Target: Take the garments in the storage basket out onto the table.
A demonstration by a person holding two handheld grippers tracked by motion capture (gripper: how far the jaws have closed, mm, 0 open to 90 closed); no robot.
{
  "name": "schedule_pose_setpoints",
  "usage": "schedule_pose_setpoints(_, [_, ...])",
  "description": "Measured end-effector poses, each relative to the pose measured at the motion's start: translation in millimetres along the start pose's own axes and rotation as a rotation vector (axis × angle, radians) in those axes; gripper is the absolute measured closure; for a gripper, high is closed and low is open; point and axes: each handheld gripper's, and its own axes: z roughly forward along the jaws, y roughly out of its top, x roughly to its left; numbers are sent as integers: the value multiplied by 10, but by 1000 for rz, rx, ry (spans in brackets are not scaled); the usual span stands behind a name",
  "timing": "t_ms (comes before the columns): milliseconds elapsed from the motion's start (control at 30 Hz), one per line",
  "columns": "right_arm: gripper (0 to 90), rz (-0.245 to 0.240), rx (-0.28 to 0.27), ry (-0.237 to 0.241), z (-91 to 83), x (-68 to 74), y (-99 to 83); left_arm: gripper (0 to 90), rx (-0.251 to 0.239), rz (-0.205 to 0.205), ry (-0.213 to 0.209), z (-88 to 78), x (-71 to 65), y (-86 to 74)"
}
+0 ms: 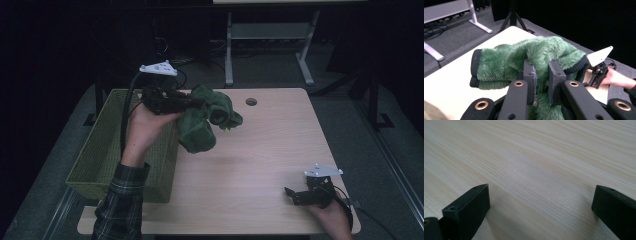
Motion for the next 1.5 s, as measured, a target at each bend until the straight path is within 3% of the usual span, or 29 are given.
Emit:
schedule_pose_setpoints(333, [13, 0, 0, 0, 0, 0, 0, 790, 19, -6, -34, 436, -165, -67])
schedule_pose_setpoints(433, [13, -1, 0, 0, 0, -1, 0, 790, 18, -5, -34, 496, -187, -79])
schedule_pose_setpoints(767, [13, -4, -2, -1, 1, -2, 0, 789, 29, -23, -26, 917, -281, -222])
schedule_pose_setpoints(900, [13, -4, -1, -1, 0, -3, 0, 789, 54, -36, -18, 1164, -305, -368])
schedule_pose_setpoints(1100, [13, -3, -1, -1, 1, -2, -1, 787, 82, -65, -42, 1403, -307, -558])
schedule_pose_setpoints(1233, [13, -4, 0, -1, 1, -3, -1, 785, 138, -86, -66, 1674, -328, -788])
schedule_pose_setpoints(1500, [13, -4, 1, -1, 0, -3, -1, 782, 208, -107, -86, 1992, -313, -1073])
